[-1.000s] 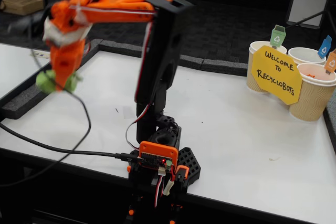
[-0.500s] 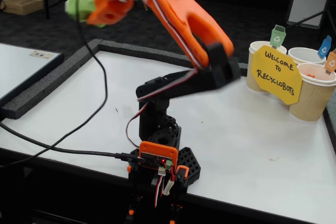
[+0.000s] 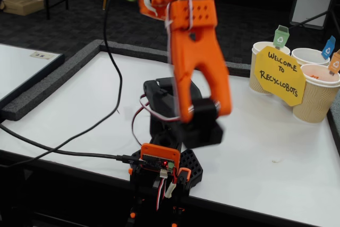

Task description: Sort rubbish by color.

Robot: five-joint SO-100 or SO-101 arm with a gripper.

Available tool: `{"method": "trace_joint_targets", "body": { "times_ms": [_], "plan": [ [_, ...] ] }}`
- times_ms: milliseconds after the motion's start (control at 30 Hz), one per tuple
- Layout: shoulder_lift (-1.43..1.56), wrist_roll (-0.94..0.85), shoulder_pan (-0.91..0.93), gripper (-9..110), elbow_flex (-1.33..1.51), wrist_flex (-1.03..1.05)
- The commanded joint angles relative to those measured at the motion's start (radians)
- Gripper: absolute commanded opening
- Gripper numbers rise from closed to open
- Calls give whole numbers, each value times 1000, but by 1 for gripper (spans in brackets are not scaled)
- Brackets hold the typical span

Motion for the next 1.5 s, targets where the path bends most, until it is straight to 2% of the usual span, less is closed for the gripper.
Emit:
{"method": "trace_joint_targets", "body": {
  "times_ms": [0,267,633,800,1033,1467],
  "plan": [
    [72,-114,268,0,38,-67],
    [115,-118,629,0,103,-71],
    [120,-156,879,0,129,-38],
    [121,-156,891,0,123,-12],
    [12,-158,842,0,107,-175],
    [-729,-163,801,0,-227,-321]
  ]
}}
